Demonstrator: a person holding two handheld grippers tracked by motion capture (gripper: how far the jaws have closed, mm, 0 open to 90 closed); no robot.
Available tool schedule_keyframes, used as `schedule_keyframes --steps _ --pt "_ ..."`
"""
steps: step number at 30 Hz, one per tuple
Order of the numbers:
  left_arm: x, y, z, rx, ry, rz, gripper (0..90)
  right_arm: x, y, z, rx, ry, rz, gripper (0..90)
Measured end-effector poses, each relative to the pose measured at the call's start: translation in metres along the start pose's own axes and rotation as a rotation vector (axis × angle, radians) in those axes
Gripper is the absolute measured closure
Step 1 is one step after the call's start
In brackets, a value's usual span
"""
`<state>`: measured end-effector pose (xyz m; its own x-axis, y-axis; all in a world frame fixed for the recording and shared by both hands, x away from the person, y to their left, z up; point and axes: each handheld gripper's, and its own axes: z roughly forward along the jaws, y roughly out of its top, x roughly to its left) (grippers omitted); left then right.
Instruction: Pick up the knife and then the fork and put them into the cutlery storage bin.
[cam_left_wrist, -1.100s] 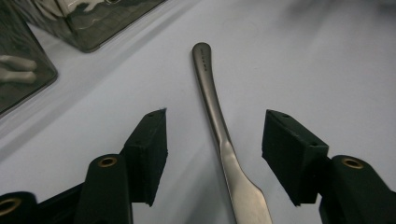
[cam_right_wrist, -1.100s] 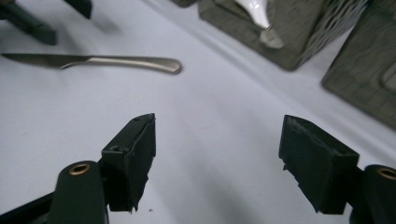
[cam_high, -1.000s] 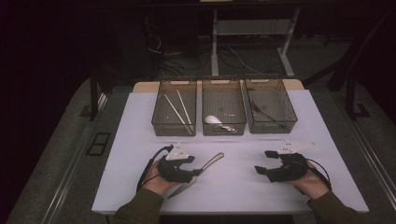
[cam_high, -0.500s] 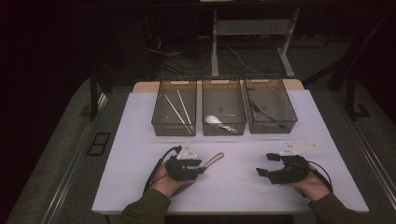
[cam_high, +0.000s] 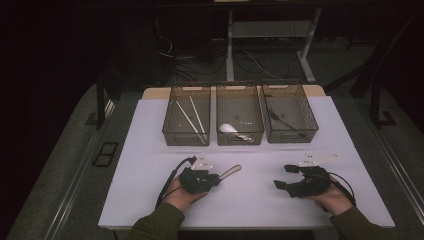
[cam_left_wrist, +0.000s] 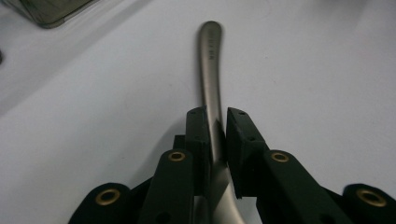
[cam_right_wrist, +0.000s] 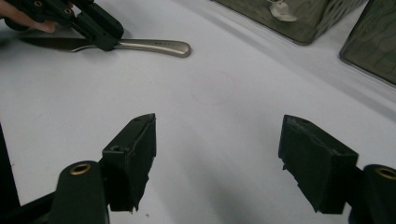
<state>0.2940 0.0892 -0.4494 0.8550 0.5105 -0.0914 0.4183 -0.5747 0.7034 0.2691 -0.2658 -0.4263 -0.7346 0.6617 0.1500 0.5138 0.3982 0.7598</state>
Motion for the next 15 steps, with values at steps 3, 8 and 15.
schedule_keyframes --steps 3,8,15 --pt "-0.0005 0.0015 0.0 0.01 0.003 0.015 79.1 0.0004 -0.0001 0.0002 0.002 0.0 -0.007 27.7" --pt "-0.0016 0.0038 -0.001 0.031 0.006 0.047 79.2 0.0002 0.0002 -0.0008 -0.004 0.006 -0.004 27.7" --pt "-0.001 0.0055 -0.0052 0.021 -0.036 0.058 79.2 0.0008 0.0011 -0.0017 -0.018 0.034 -0.01 27.0"
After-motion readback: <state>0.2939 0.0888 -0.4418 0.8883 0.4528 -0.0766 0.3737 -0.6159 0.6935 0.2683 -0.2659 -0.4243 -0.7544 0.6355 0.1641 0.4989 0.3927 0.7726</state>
